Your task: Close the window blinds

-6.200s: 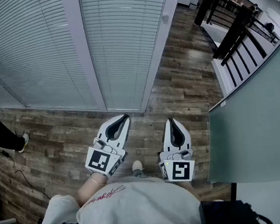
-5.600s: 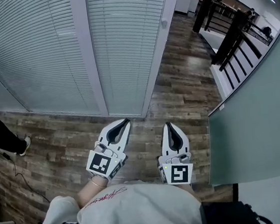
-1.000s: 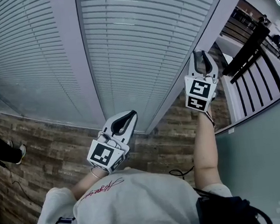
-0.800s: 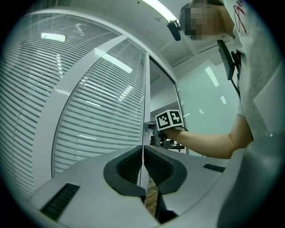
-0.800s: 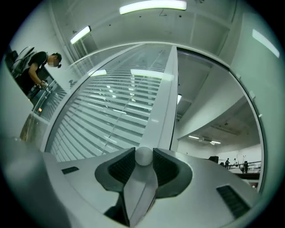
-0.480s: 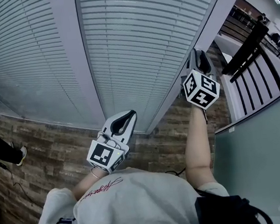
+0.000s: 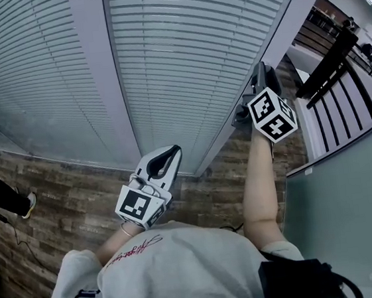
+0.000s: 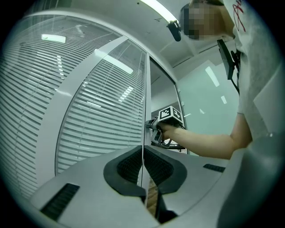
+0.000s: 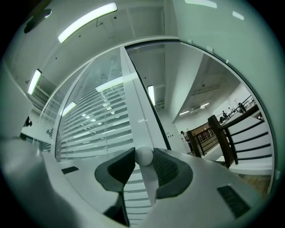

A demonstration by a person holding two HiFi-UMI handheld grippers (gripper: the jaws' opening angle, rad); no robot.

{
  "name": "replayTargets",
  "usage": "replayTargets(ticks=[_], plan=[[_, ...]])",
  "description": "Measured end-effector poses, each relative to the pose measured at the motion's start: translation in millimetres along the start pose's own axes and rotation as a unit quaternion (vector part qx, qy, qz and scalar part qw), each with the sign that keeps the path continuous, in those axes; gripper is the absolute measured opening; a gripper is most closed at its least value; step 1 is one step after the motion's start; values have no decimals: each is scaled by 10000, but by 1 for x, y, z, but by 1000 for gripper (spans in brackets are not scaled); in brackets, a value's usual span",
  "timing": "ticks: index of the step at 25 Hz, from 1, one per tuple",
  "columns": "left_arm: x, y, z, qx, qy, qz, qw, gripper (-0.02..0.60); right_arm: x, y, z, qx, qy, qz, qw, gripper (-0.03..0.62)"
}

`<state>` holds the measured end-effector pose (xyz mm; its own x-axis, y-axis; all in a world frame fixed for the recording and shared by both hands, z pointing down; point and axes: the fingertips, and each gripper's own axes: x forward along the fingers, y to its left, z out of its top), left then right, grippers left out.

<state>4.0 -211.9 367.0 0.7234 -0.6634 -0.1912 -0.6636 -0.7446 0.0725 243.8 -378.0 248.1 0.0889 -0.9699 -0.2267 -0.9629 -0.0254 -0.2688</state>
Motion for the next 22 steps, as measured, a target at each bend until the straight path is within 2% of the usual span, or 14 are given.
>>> replayTargets(ticks=[2,3,4,5,6,8,9,10,14,16,18,20,21,22], plan=[[0,0,1,-36,15,49,10000,20,0,0,-1,-571,38,73,9983,133],[-1,1,1,-40,15,62,10000,20,-1,1,-2,-1156,108,121,9932,133],[-1,1,1,-36,10,62,10000,20,-2,3,-4,-1917,192,155,9811,133],[-1,1,0,-24,4,46,10000,20,-3,5,-5,-2782,251,152,9601,134],[-2,1,-1,-12,0,20,10000,20,-5,7,-4,-3665,258,118,9300,135],[-1,1,-2,-22,13,-20,10000,20,-9,14,-3,-5180,180,120,8551,137],[-1,1,-2,-28,18,-46,10000,20,-11,18,-4,-5717,167,209,8200,138],[0,0,-2,-34,20,-74,10000,20,-11,21,-7,-6113,198,341,7904,138],[2,-3,-4,-54,29,-161,9999,20,-9,22,-14,-7166,332,707,6931,140],[4,-6,-3,-63,38,-210,9998,20,-8,20,-12,-7547,357,773,6505,140],[5,-9,-1,-107,64,-218,9997,20,-7,21,-12,-7776,400,840,6219,140],[5,-10,-3,-88,56,-265,9996,20,-6,23,-14,-7937,417,864,6007,140],[5,-10,-4,-66,36,-295,9995,20,-6,23,-16,-7981,420,862,5948,137],[6,-11,-5,-57,24,-318,9995,20,-6,23,-17,-7988,428,856,5940,135]])
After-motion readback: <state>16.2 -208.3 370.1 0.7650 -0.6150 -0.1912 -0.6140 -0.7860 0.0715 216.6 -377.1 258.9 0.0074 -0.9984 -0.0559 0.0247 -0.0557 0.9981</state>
